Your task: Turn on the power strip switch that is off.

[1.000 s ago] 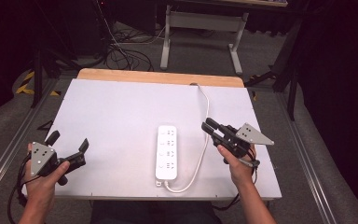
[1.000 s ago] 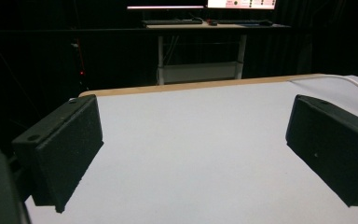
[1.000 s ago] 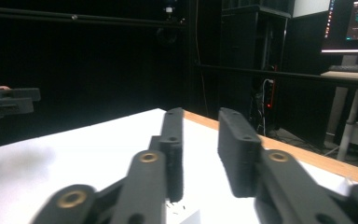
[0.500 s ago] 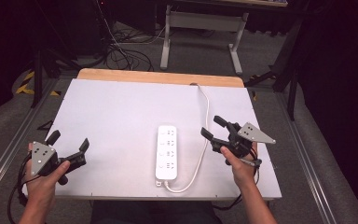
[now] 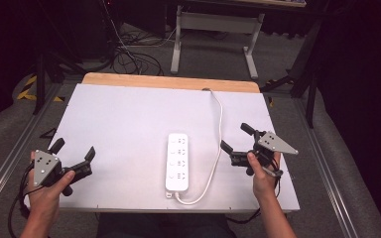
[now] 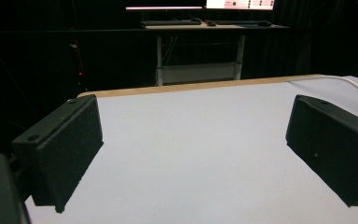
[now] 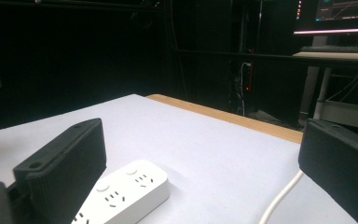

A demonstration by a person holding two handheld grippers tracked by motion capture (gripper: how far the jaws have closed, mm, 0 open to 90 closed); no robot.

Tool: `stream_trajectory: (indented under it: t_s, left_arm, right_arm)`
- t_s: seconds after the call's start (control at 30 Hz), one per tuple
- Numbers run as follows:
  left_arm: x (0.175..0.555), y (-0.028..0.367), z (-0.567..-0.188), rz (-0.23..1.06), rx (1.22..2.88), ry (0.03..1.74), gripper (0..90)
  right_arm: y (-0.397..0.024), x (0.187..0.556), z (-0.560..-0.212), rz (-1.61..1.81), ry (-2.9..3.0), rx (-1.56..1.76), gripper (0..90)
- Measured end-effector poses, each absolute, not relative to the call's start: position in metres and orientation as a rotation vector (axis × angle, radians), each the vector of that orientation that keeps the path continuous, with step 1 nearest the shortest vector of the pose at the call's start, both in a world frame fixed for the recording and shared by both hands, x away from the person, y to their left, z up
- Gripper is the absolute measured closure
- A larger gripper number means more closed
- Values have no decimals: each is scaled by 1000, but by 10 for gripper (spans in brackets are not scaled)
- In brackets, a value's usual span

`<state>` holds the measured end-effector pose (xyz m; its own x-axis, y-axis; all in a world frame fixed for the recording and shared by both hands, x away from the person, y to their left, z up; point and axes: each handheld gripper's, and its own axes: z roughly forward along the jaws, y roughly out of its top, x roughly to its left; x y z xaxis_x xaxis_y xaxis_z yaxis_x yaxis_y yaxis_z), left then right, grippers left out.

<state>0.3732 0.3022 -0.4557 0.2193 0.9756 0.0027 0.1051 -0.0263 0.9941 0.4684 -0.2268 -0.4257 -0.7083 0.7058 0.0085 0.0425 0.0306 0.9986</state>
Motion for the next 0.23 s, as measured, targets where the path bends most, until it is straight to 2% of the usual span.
stream_trajectory:
  t_s: [0.23]
  left_arm:
    - [374, 301, -456, 1002, 1399, 1113, 42]
  right_arm:
    - [-230, 469, -428, 1723, 1810, 765, 16]
